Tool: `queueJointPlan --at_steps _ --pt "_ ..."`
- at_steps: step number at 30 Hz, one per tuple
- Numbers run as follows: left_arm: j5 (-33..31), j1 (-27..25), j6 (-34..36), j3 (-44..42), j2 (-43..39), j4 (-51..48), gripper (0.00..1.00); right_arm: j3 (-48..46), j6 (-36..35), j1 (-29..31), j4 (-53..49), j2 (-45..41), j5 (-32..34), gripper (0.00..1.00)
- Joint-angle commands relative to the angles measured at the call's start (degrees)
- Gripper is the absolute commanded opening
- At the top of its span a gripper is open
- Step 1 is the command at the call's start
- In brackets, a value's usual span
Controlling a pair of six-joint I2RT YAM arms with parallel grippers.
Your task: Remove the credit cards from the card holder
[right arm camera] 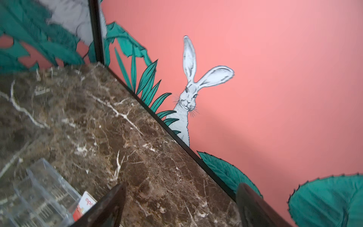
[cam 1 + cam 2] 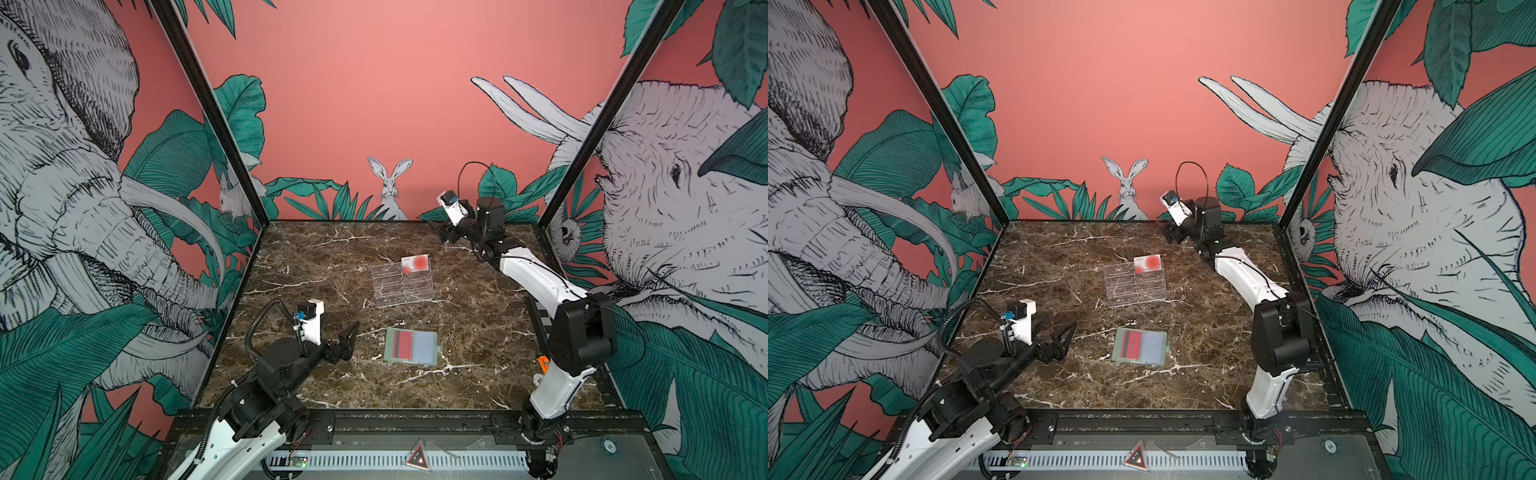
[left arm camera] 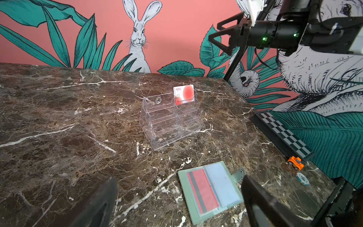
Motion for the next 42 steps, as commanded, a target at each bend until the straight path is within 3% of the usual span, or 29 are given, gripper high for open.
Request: queueJointPlan --at_steps 1,5,8,19,28,37,42 --pt "0.49 0.35 -0.78 -0.80 0.14 1.58 0.99 -1.24 25.86 -3.67 5.73 -1.92 -0.43 0.91" --pt "0.73 0.31 -1.13 -1.28 0.37 2.21 0.99 -6.40 44.36 -8.37 12.53 -2.71 -6.16 0.98" --pt "1.19 0.29 -1.27 -1.50 0.62 2.48 0.99 -11.46 49.03 -10.17 15.50 -4.66 -8.10 0.98" --pt "1.13 0.29 -3.51 -3.11 3.77 5.34 0.99 -18.73 40.87 -10.50 -1.10 -16.09 -3.65 0.98" --pt "4.31 0.29 -10.85 -0.96 14.31 5.28 0.99 -26.97 36.35 -10.46 -10.22 -27.63 1.15 0.98" --pt "11.61 0.31 -19.56 -4.20 26.08 17.49 0.99 -34.90 38.60 -10.43 -16.13 -36.86 -0.22 0.98" --pt "12.99 0.29 -21.96 -3.82 31.32 19.26 0.99 -38.84 39.36 -10.40 -17.66 -41.42 -0.54 0.98"
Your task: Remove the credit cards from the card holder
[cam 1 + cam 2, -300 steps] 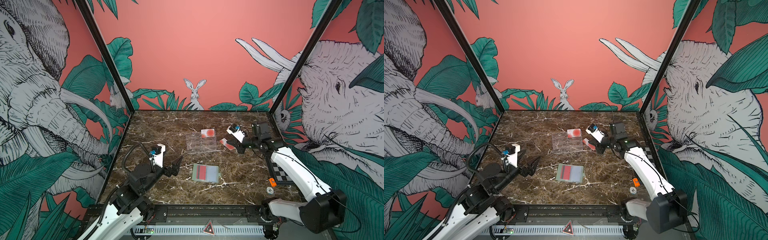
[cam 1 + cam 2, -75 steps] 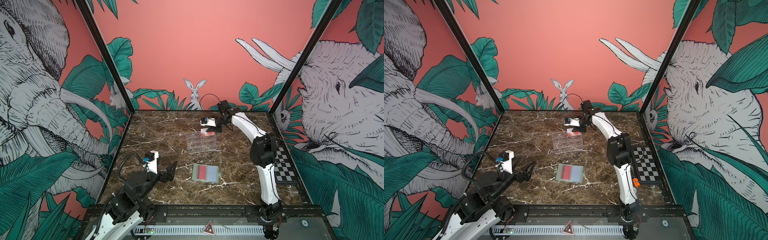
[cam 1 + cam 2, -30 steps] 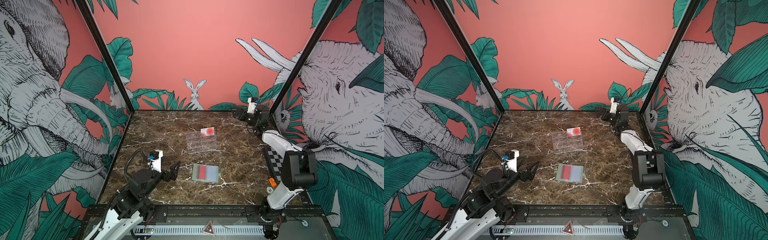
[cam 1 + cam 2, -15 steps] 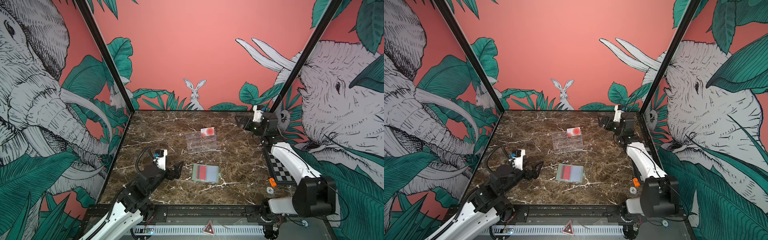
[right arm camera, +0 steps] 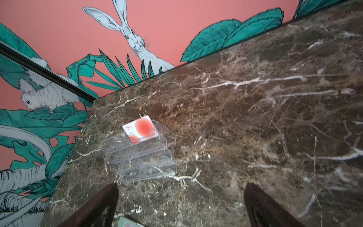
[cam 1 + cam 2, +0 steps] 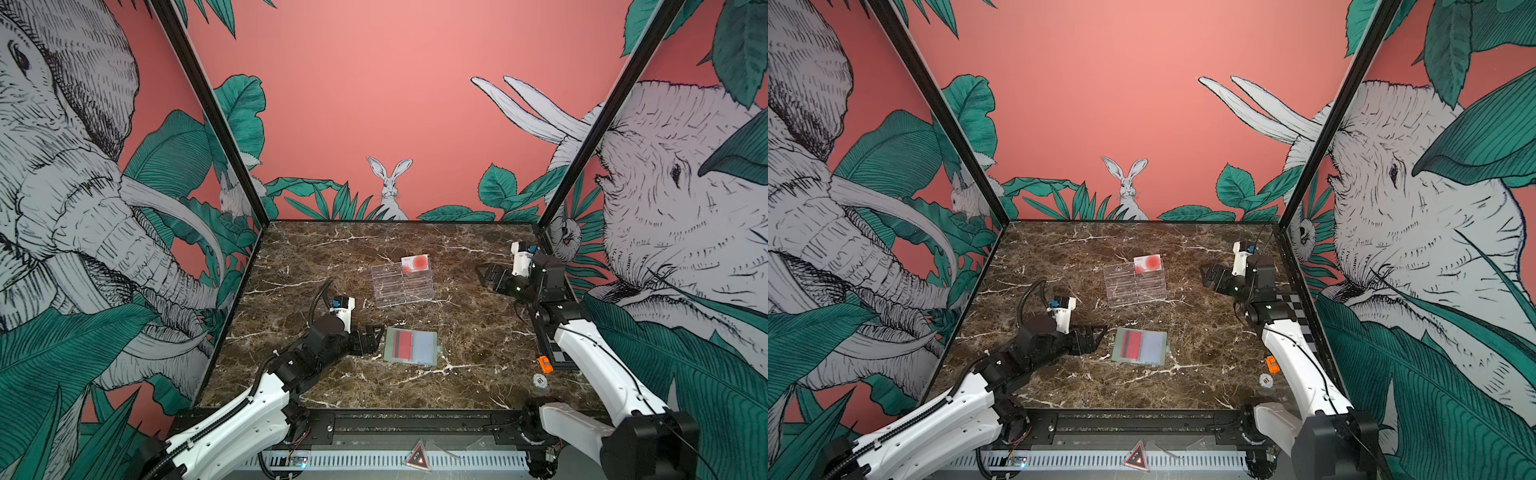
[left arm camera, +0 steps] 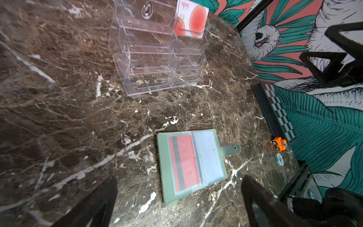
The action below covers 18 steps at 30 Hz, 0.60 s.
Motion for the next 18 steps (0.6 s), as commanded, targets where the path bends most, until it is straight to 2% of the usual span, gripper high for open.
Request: queueJointPlan --at_steps 1,13,18 --pt "2.03 0.30 -3.55 -0.43 2.11 4.22 0.99 -1.70 0.57 0.17 -0.98 -2.48 -0.64 0.98" --pt "2.71 0.47 -7.29 0.19 9.47 6.60 0.99 -4.01 3.15 0.66 -3.53 -2.24 -3.29 0.98" --pt "4.77 0.89 -8.59 1.06 13.02 8.18 0.99 -4.54 4.28 3.93 -2.84 -0.93 -3.00 0.98"
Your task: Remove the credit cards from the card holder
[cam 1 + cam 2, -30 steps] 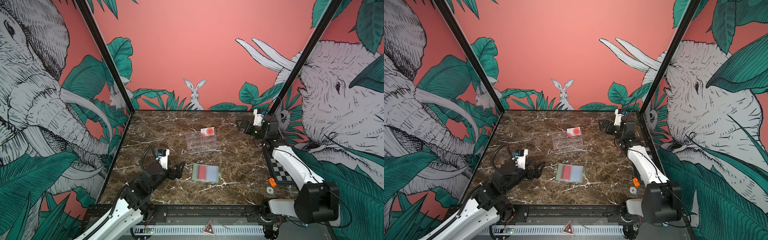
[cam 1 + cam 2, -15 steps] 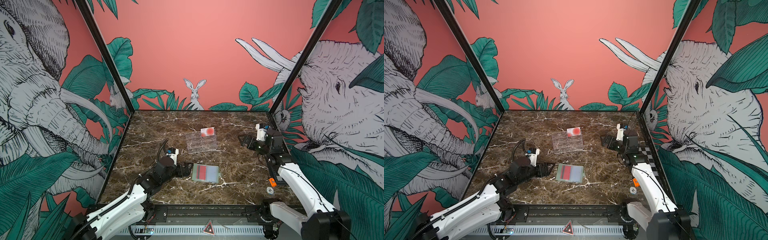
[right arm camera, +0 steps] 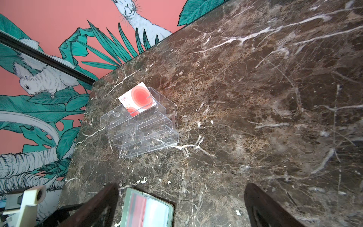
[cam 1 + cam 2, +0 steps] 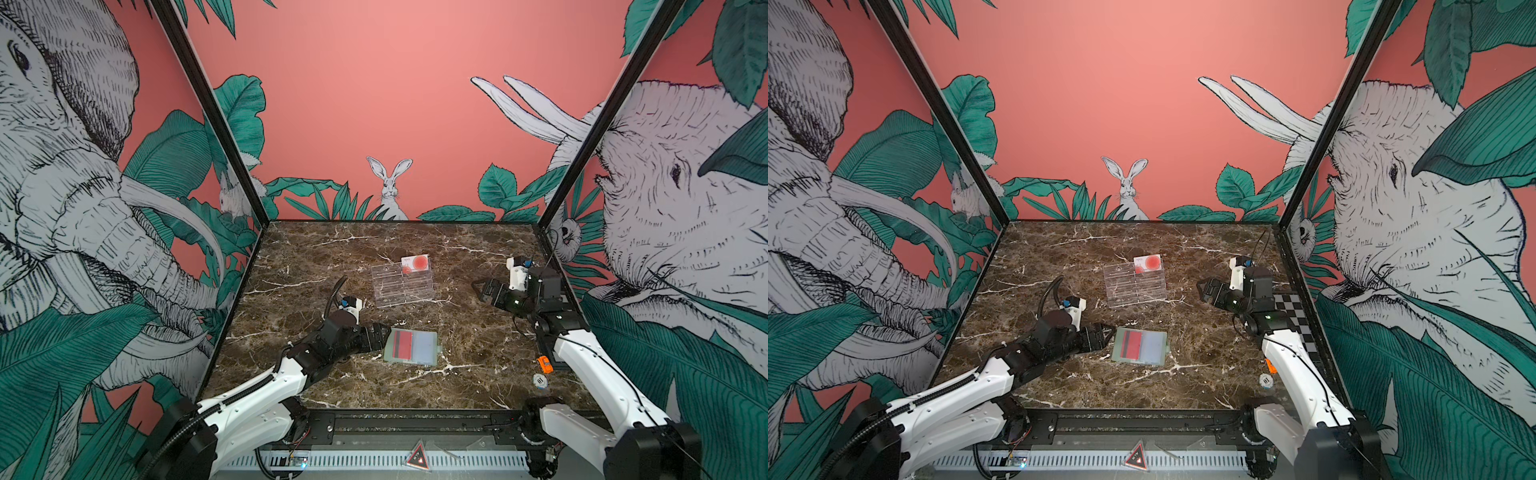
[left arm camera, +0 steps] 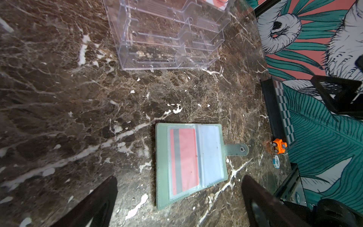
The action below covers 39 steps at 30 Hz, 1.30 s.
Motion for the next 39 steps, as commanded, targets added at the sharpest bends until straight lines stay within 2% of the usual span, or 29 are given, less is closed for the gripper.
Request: queueJointPlan --at_steps 1,9,13,18,30,36,39 --pt "1.42 0.43 -1.99 1.26 1.67 1.98 0.99 -1.10 1.44 2.99 1.23 0.91 0.17 0.98" --pt "5.96 1.22 -4.58 2.94 7.78 4.10 0.98 -2.59 4.90 11.64 4.73 3.87 2.20 0.94" --pt "6.39 3.12 -6.94 1.40 8.91 4.90 0.97 -2.90 6.21 17.91 6.66 6.30 3.17 0.92" --pt "8.70 3.85 -8.00 0.42 9.63 7.18 0.94 -3.39 8.21 22.79 9.10 8.84 4.42 0.88" --pt "11.62 4.03 -10.47 -1.09 12.39 10.97 0.86 -3.51 8.97 26.38 10.57 12.74 1.58 0.77" --pt "13.38 4.07 -10.28 -0.98 13.60 11.21 0.85 -3.74 9.99 27.49 12.20 14.02 -0.51 0.62" --pt "13.84 4.03 -10.43 -1.40 13.86 11.84 0.84 -3.70 10.48 28.63 12.06 15.61 -1.22 0.57"
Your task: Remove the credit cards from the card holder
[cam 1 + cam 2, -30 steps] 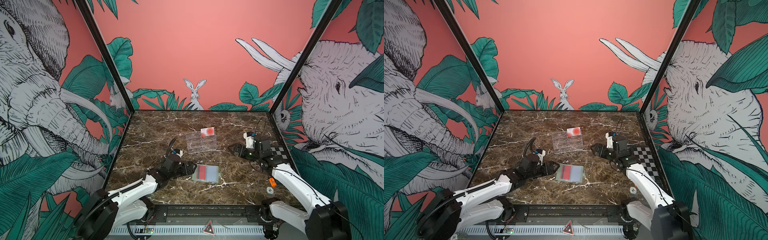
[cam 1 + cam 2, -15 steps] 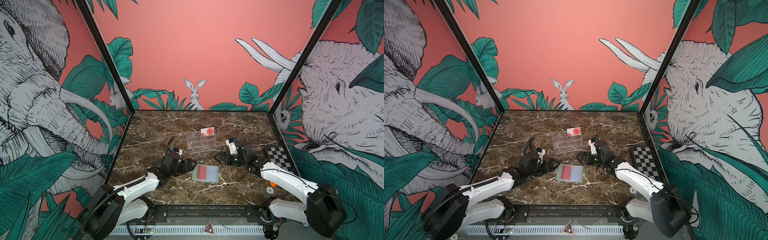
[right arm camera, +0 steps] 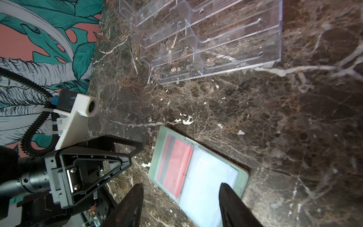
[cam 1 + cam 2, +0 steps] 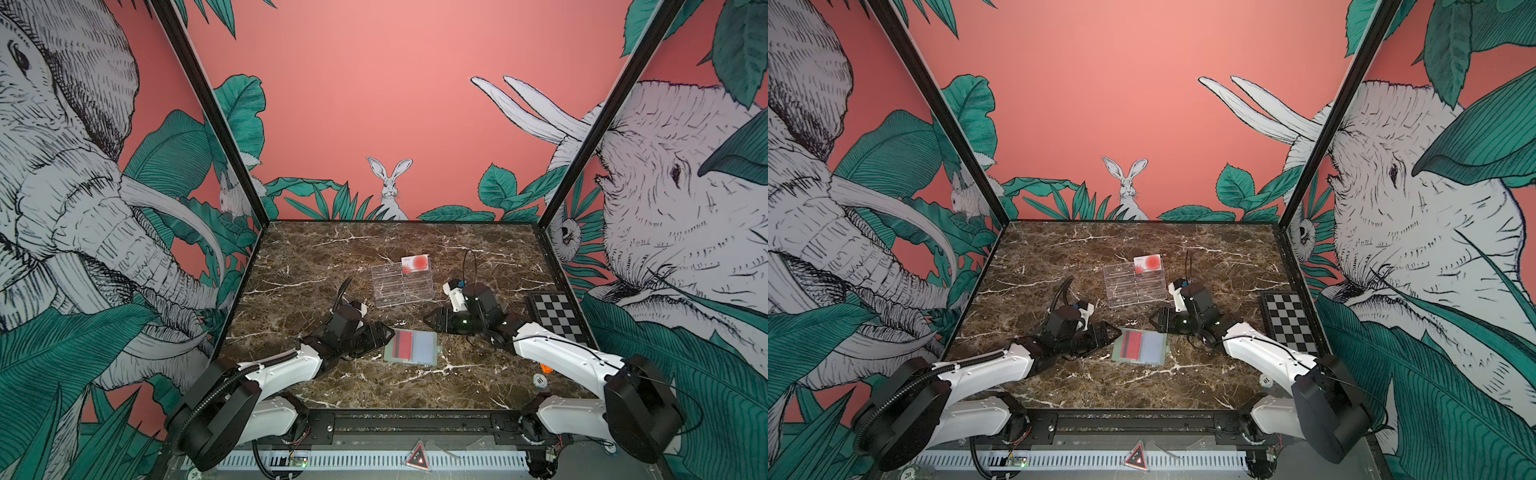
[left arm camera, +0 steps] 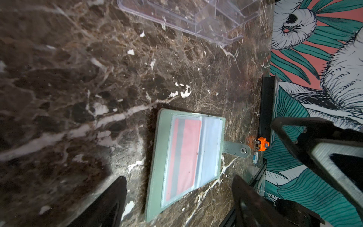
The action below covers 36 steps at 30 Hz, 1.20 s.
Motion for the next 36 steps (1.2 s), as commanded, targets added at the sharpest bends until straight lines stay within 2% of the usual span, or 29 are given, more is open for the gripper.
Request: queueJointPlan --at_steps 1,6,10,14,26,33,36 --pt "1.25 0.33 -0.98 -1.08 0.12 1.93 0.84 -0.49 0.75 1.51 1.89 1.91 -1.69 0.54" --pt "2.48 0.32 -1.27 -1.46 0.69 3.26 0.82 -0.36 0.99 3.47 1.10 3.71 -0.81 0.39" --pt "3.19 0.34 -1.42 -1.81 1.29 3.86 0.82 -0.59 1.10 3.69 0.76 5.70 -1.34 0.15" --pt "3.91 0.34 -1.47 -1.81 2.31 4.39 0.80 -1.26 1.39 3.78 0.79 7.42 -1.30 0.03" --pt "5.25 0.37 -1.97 -2.68 4.58 7.03 0.74 -3.77 1.99 3.75 0.92 9.34 1.72 0.02" --pt "6.22 0.34 -2.26 -3.26 5.98 9.59 0.66 -4.93 2.06 3.74 0.54 10.19 2.90 0.01" --pt "6.22 0.34 -1.93 -3.22 5.40 10.18 0.59 -5.26 2.02 3.78 -0.21 10.67 3.24 0.01"
